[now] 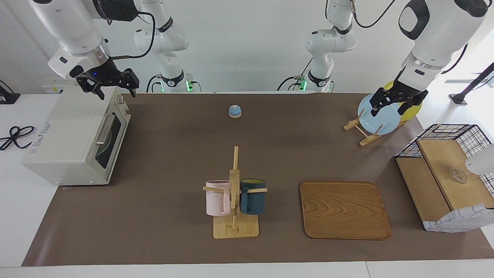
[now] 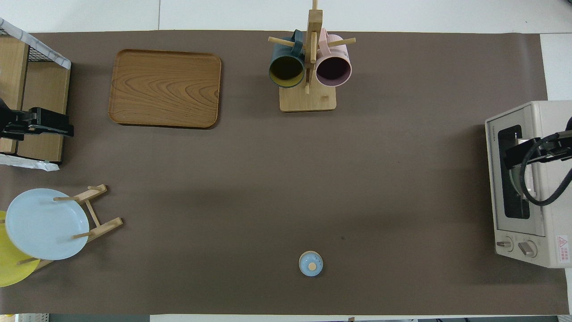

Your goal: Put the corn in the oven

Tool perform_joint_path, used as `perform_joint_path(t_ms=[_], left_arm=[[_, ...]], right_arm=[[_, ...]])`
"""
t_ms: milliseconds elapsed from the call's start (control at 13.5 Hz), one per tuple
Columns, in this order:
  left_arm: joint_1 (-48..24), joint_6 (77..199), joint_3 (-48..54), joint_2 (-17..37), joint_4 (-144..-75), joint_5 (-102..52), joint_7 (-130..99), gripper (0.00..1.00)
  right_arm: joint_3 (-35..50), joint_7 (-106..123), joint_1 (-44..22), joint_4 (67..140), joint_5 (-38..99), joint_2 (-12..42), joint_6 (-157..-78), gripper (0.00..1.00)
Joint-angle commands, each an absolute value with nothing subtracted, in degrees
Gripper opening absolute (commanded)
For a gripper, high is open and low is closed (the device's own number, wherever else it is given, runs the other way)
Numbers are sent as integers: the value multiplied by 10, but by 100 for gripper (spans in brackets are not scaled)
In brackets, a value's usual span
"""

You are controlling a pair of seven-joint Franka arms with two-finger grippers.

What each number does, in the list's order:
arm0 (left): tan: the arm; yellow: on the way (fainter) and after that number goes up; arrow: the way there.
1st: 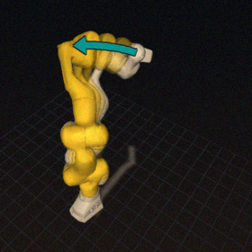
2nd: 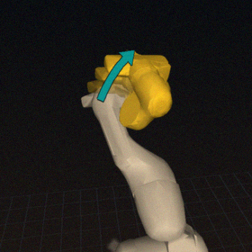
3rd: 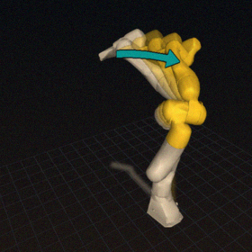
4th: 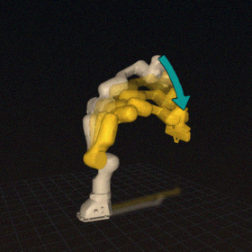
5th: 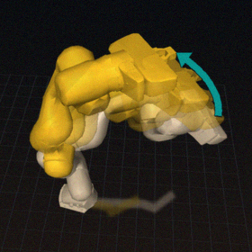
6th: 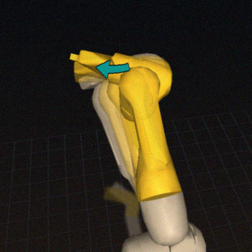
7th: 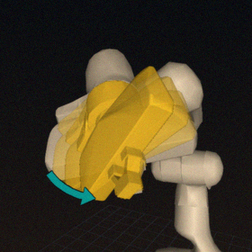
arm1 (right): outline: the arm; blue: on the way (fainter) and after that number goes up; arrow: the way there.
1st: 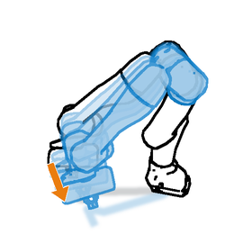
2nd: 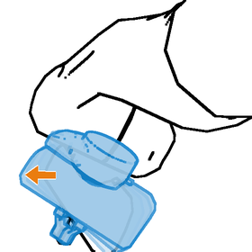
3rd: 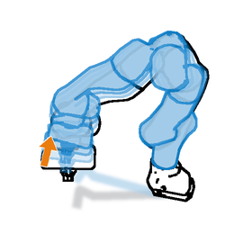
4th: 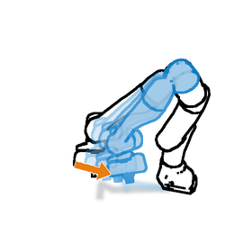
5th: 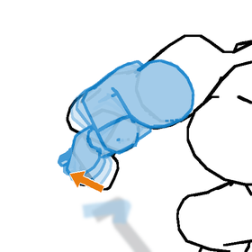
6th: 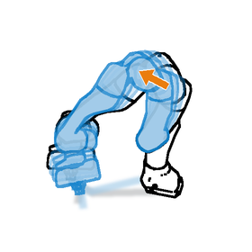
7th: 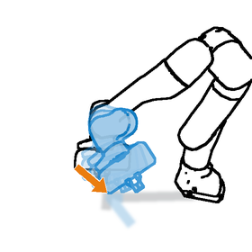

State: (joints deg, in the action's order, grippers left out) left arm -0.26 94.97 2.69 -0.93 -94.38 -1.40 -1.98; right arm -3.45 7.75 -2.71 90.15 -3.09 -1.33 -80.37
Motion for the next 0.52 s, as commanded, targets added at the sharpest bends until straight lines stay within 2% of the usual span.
perform_joint_path(t_ms=[0,444], left_arm=[[4,953,31,-20,-954,-5,-17,100],[4,954,31,-20,-954,-5,-17,100]], right_arm=[[-45,70,-32,887,-21,-4,-796,100],[-45,54,-31,885,-18,0,-797,100]])
